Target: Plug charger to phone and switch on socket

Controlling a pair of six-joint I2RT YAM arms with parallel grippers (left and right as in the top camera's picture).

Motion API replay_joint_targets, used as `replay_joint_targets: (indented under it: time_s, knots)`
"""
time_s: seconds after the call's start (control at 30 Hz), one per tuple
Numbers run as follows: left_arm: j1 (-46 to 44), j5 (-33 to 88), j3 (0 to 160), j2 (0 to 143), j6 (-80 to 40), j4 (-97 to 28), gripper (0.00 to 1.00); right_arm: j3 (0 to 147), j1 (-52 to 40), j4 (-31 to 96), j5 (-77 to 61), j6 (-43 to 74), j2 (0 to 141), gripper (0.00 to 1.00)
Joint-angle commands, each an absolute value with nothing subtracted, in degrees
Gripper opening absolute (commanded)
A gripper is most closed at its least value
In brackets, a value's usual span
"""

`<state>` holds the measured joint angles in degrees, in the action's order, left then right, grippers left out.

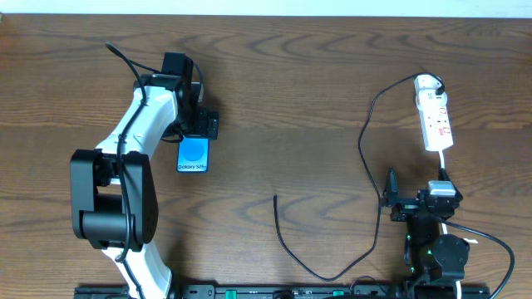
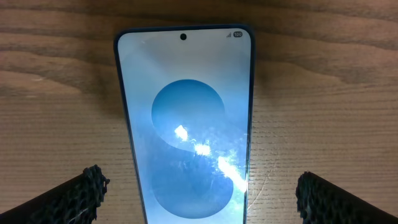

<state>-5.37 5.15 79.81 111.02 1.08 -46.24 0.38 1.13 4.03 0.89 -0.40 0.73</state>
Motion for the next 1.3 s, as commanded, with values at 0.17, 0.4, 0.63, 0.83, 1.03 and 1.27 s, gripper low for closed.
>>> replay_joint_targets:
  time_s: [0.17,0.4,0.63,0.83,1.03,1.27]
  knots:
    - [-5.3,3.9,81.0,112.1,-0.8,-45.6,1.0,0.3,0.1,4.3,1.1,0.4,0.4,0.99]
    - [-5.3,3.4,81.0,112.1,-1.9,-45.5,1.0,0.3,0.1,4.3,1.2,0.4,0.4,0.99]
    - [-5.3,3.4,81.0,112.1,-2.1,-45.5,1.0,0.3,0.1,4.3,1.1,0.4,0.4,0.99]
    - [-5.3,3.4,80.9,112.4,-2.2,-45.3,1.0,0.3,0.1,4.3,1.1,0.4,0.4,0.99]
    - [-5.3,3.4,80.9,114.3,-2.3,-45.3,1.0,0.3,0.1,4.3,1.1,0.4,0.4,0.99]
    - [-5.3,3.4,80.9,115.6,-2.3,-45.3,1.0,0.3,0.1,4.3,1.1,0.4,0.4,0.99]
